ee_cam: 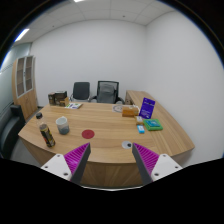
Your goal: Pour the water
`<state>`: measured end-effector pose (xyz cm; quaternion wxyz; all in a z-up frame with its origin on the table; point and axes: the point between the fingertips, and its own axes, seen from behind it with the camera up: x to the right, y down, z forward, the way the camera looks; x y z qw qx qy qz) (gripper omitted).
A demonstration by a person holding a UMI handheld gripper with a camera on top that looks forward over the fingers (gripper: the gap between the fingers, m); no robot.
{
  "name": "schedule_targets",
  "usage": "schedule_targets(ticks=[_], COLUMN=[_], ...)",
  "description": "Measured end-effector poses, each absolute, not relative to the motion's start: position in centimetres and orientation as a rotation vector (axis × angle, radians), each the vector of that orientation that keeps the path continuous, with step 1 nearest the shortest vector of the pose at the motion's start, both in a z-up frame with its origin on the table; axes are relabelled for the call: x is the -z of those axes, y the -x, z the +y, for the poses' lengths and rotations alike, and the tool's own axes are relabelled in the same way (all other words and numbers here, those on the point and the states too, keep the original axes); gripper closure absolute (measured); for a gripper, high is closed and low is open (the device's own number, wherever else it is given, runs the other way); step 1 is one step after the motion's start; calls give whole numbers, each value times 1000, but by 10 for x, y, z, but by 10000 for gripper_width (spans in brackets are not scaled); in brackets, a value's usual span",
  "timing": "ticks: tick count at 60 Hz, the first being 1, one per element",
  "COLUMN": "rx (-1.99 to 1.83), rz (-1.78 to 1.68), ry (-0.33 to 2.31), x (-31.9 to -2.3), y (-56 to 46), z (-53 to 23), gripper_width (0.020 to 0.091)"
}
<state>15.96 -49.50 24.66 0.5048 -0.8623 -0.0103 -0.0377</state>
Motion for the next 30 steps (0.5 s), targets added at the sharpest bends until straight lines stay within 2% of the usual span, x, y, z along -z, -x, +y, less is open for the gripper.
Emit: schedule_targets(ticks=[8,17,30], rx=[107,81,-2], rz=[-42,-61,-127], ry=[2104,2155,2222], x=[-231,-193,-148], y=[-155,-125,-7], z=[-501,-505,-502], gripper_width=[251,242,246])
